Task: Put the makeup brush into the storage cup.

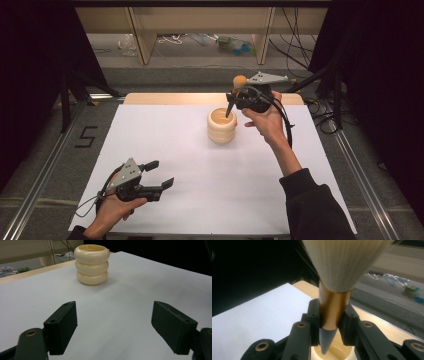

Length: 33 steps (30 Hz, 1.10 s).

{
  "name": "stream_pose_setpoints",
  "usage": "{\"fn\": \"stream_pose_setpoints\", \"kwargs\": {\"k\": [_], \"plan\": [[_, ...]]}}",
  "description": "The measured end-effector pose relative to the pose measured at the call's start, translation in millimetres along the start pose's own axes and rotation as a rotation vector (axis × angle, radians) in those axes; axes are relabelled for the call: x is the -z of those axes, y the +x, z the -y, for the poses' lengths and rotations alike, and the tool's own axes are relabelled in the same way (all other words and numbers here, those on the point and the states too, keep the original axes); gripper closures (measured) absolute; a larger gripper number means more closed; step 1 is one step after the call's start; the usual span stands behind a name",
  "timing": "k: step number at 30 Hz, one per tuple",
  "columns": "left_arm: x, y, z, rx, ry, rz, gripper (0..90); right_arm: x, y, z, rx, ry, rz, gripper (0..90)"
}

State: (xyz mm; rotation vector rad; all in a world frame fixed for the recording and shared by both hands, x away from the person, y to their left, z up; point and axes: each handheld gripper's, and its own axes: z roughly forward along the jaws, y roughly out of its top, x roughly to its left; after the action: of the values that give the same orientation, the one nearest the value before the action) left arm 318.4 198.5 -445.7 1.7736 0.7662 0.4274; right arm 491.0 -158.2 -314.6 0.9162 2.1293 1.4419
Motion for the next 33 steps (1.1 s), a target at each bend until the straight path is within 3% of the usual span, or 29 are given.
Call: {"fn": "stream_pose_setpoints", "kwargs": {"k": [5, 11, 18, 21, 25, 33], "plan": [[0.2, -1.3, 0.0, 0.009, 0.005, -0.003, 21.0, -7.4, -0.8, -3.1, 0.016, 0.01, 0.011, 73.7], [0.0, -0.6, -0.1, -0.002, 0.007, 0.0, 21.0, -18.6, -6.8, 2.2, -0.021, 0.032, 0.023, 73.7], [-0.4, -1.4, 0.1, 0.01, 0.006, 0.0, 21.0, -24.6, -8.7, 3.6, -0.028, 0.034, 0.022, 73.6], [-0.4, -0.7, -0.2, -0.005, 0.008, 0.001, 21.0, -28.8, -9.5, 4.6, -0.02, 0.028, 0.026, 73.6], [-0.4, -0.9, 0.1, 0.009, 0.007, 0.0, 21.0, -34.6, -10.7, 6.6, -0.019, 0.043, 0.032, 73.6], [0.1, -0.7, -0.6, -0.001, 0.006, 0.0, 21.0, -43.7, -12.6, 11.0, -0.029, 0.066, 0.037, 73.6]]}}
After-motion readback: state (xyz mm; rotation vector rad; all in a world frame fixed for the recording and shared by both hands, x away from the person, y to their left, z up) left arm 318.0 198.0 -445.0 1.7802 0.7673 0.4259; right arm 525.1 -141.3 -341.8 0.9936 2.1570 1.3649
